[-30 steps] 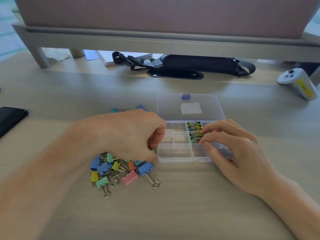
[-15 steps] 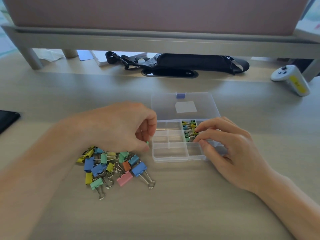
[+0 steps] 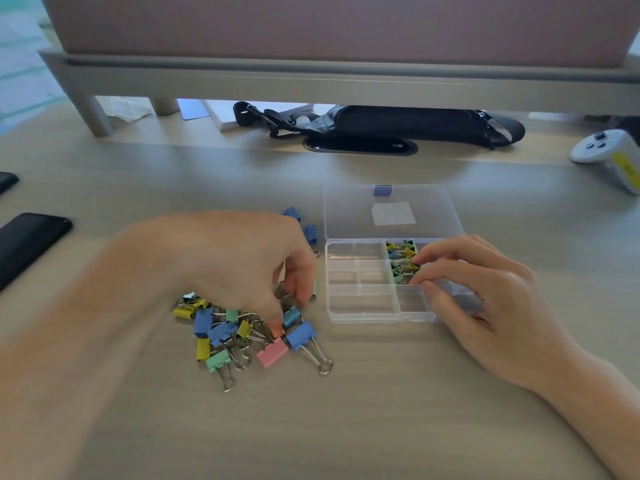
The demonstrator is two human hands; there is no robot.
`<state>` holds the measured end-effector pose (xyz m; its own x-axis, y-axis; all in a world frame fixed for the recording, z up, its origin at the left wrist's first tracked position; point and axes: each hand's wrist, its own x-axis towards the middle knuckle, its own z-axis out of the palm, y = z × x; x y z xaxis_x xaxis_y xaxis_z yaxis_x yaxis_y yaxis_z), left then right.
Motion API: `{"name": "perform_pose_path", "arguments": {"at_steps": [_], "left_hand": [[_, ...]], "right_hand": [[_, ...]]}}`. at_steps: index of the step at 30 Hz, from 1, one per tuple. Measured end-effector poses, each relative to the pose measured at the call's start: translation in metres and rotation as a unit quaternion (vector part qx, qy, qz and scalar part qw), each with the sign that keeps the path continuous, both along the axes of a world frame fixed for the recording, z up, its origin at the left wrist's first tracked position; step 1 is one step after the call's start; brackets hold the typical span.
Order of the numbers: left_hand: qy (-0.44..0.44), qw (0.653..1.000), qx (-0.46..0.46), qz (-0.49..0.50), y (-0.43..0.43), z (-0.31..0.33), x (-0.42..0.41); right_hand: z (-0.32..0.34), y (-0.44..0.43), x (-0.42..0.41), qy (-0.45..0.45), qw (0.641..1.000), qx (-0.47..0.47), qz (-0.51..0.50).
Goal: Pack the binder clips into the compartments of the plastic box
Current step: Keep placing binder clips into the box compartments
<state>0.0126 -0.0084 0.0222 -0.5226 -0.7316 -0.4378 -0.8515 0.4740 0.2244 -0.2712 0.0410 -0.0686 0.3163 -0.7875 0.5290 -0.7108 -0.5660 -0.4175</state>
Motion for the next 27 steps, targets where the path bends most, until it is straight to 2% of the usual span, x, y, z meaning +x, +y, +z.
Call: {"name": "perform_pose_path", "arguments": {"at_steps": [4, 9, 12, 15, 17, 21, 27], "left_hand": [[-0.014, 1.000, -0.008, 0.008, -0.001, -0.002, -0.004], [0.063, 0.998, -0.005, 0.011, -0.008, -0.004, 0.002], [0.182, 0.983, 0.009, 0.034, -0.010, 0.003, 0.004], [0.341, 0.937, -0.037, 0.070, -0.007, 0.002, -0.013], [0.398, 0.912, -0.056, 0.080, 0.001, -0.008, -0.036], [0.396, 0.912, -0.083, 0.066, 0.008, -0.024, -0.070], [0.345, 0.933, -0.093, 0.046, 0.003, -0.032, -0.073]], "right_hand": [[0.000, 0.001, 0.000, 0.001, 1.000, 0.002, -0.002], [0.000, 0.000, 0.000, -0.007, 1.000, 0.007, 0.000], [0.000, 0.000, 0.000, -0.014, 1.000, 0.008, 0.000], [0.000, 0.000, 0.000, -0.019, 1.000, 0.013, -0.003], [0.000, 0.000, 0.000, -0.024, 1.000, 0.018, -0.003], [-0.001, -0.001, -0.001, -0.047, 0.999, 0.020, 0.002], [0.000, -0.002, -0.002, -0.074, 0.997, 0.025, -0.004]]}}
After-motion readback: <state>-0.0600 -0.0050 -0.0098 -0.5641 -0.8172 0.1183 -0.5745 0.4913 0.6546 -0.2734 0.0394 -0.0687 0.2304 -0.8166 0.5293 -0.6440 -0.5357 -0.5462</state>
